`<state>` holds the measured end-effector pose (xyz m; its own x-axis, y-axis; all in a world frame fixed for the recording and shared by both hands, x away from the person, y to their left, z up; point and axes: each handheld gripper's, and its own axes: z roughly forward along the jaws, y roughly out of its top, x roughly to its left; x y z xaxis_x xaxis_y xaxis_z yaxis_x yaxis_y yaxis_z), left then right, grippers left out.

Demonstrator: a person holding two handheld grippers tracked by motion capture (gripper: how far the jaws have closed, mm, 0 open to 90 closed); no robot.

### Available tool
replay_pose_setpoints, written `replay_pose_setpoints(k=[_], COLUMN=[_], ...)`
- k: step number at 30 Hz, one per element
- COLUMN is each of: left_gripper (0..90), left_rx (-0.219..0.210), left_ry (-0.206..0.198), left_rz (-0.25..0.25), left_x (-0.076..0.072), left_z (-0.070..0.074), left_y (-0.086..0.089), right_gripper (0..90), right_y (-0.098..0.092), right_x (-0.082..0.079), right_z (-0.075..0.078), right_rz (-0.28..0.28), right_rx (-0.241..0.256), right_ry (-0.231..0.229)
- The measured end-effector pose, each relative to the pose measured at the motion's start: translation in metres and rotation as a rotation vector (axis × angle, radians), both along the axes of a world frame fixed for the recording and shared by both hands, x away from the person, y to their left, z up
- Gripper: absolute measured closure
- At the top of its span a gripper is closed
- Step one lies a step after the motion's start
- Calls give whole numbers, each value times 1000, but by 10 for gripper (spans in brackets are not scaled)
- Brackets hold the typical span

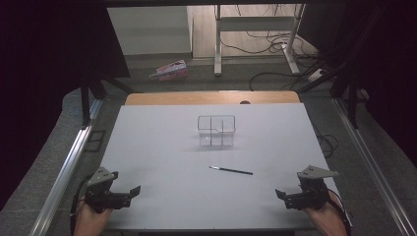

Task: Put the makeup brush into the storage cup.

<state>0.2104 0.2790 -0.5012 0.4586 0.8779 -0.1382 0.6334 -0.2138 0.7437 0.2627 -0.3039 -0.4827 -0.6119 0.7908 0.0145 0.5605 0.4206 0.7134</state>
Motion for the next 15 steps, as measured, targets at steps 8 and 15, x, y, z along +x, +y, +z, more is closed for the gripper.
replay_pose_setpoints(k=[8, 15], left_gripper=[6, 5], left_rx=[-1, 27], left_ry=[-12, -4], left_rz=[0, -10], left_x=[1, 2], left_z=[0, -1], left_y=[-1, -4], right_gripper=[0, 0], right_y=[1, 1], right_x=[1, 4], right_z=[0, -2], right_rz=[16, 15], right_rx=[1, -15], right_ry=[2, 1])
